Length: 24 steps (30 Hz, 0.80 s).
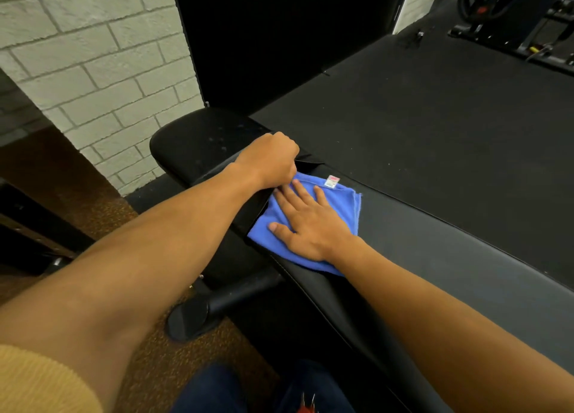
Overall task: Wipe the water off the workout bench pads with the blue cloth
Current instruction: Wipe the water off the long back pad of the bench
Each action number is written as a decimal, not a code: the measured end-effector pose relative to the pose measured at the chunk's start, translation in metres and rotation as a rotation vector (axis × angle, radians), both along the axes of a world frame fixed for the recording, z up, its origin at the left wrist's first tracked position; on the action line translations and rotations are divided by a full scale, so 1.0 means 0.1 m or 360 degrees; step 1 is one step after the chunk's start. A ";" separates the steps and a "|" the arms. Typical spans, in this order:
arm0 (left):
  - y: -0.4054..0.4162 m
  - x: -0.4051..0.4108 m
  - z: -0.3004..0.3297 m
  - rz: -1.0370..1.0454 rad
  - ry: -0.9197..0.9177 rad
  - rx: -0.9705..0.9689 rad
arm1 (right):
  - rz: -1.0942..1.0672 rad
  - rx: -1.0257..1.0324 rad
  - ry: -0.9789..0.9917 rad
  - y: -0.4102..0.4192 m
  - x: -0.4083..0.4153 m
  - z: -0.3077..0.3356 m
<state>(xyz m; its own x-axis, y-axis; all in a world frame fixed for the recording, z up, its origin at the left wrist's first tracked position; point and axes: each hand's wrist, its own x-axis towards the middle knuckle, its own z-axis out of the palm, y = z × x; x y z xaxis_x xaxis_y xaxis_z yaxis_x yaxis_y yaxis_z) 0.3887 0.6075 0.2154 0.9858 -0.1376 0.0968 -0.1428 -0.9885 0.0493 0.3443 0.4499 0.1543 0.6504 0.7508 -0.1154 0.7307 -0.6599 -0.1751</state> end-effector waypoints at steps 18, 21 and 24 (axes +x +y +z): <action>0.11 0.07 -0.05 -0.0223 -0.0045 0.0166 | -0.0243 0.0151 -0.0052 0.03 0.70 -0.04; 0.11 0.06 -0.01 -0.0249 -0.0036 0.0213 | -0.0307 0.0299 0.0103 0.11 0.65 -0.03; 0.10 0.05 0.02 -0.0258 -0.0028 0.0246 | -0.0245 0.0182 0.0116 0.21 0.51 -0.01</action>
